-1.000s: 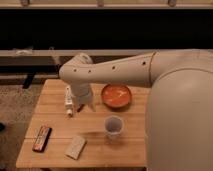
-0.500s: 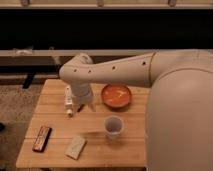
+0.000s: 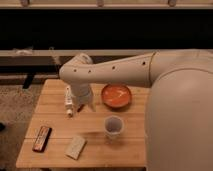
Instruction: Push the ceramic bowl across the table
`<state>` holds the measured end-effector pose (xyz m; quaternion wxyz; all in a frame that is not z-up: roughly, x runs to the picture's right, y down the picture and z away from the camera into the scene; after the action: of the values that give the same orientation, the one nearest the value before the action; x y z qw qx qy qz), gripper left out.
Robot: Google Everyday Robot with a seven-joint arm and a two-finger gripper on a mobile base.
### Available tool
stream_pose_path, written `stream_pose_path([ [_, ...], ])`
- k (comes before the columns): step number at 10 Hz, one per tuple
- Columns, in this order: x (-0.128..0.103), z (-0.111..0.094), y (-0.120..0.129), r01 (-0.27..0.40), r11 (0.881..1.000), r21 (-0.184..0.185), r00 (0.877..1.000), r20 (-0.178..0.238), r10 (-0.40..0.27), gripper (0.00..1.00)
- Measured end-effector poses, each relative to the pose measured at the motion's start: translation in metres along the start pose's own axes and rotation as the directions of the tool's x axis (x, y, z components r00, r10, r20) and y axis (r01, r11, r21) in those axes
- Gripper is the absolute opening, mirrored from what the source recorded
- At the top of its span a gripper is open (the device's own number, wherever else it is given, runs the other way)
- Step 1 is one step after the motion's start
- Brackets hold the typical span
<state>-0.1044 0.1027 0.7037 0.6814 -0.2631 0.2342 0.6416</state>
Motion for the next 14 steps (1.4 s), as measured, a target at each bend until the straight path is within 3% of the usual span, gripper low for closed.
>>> stream_pose_path([
  [3,-0.002,0.002,-0.002,-0.003,1.0,0.002,1.0,-0.008,0.003,0.65],
  [5,-0.018,0.011,-0.019,-0.011,1.0,0.01,1.0,-0.014,0.011,0.65],
  [7,-0.049,0.023,-0.042,-0.014,1.0,0.015,1.0,-0.016,0.014,0.65],
  [10,-0.115,0.051,-0.088,-0.013,1.0,0.018,1.0,-0.017,0.013,0.65],
  [13,-0.175,0.094,-0.123,-0.005,1.0,0.011,1.0,-0.019,0.005,0.65],
  [14,-0.185,0.108,-0.126,-0.002,1.0,0.008,1.0,-0.021,0.002,0.65],
])
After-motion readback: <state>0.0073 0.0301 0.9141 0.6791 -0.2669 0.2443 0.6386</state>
